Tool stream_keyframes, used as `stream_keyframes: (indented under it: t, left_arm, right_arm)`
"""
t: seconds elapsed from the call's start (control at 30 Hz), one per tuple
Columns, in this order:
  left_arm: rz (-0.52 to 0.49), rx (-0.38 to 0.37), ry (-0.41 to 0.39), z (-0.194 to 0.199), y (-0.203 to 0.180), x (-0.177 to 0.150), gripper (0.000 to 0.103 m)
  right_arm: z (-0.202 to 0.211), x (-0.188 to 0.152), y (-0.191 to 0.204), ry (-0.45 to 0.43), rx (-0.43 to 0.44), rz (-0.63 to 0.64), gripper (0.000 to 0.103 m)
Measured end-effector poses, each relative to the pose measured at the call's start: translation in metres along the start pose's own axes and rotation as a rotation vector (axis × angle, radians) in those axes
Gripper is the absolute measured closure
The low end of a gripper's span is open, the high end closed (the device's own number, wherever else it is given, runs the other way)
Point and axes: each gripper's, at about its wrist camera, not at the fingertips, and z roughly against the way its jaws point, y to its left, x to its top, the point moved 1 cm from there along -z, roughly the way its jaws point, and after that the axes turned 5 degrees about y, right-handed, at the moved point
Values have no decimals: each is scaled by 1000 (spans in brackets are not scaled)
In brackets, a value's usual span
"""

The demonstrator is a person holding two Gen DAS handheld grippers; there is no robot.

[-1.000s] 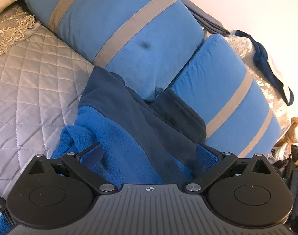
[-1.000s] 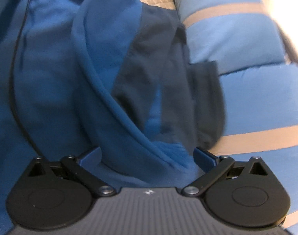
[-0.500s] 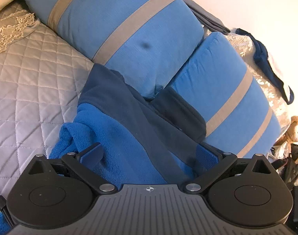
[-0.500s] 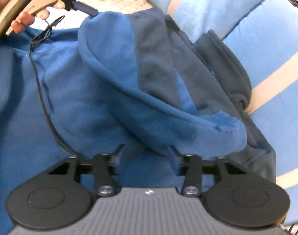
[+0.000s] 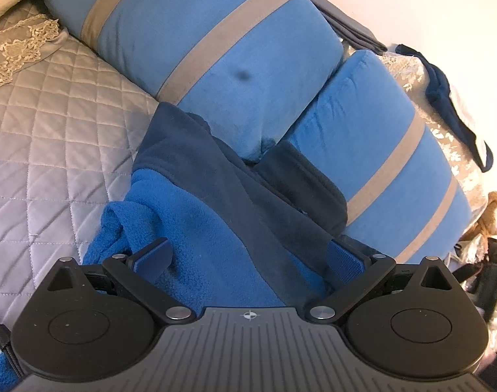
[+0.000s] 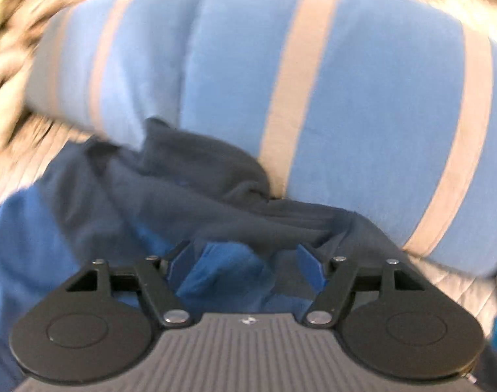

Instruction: Fold clothes

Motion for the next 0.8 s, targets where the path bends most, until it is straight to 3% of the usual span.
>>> stream_keyframes:
  t: [0.07,0.1,0.17,0.47,0.67,0.8]
  left_arm:
    - [5,4,2,-1,1,0,0]
    - [8,6,3,-1,2,0,0]
    - [16,8,8,-2,3,0,0]
    - [25,-8,9,0,4,0,0]
    - [26,-11,10,1,4,0,0]
    - [26,-8,10,2,5,0,0]
  right_arm:
    - [-9,2,-5,1,20,-45,27]
    - [-11,2,-6,5,32,-56,34]
    - [-13,1,-6,29,46,-72,78]
    - [41,-36,-33,21,2,-278,82]
    - [60,-103,-47,-4,24,-469,82]
    - [58,-144,-60,-2,14,-699,77]
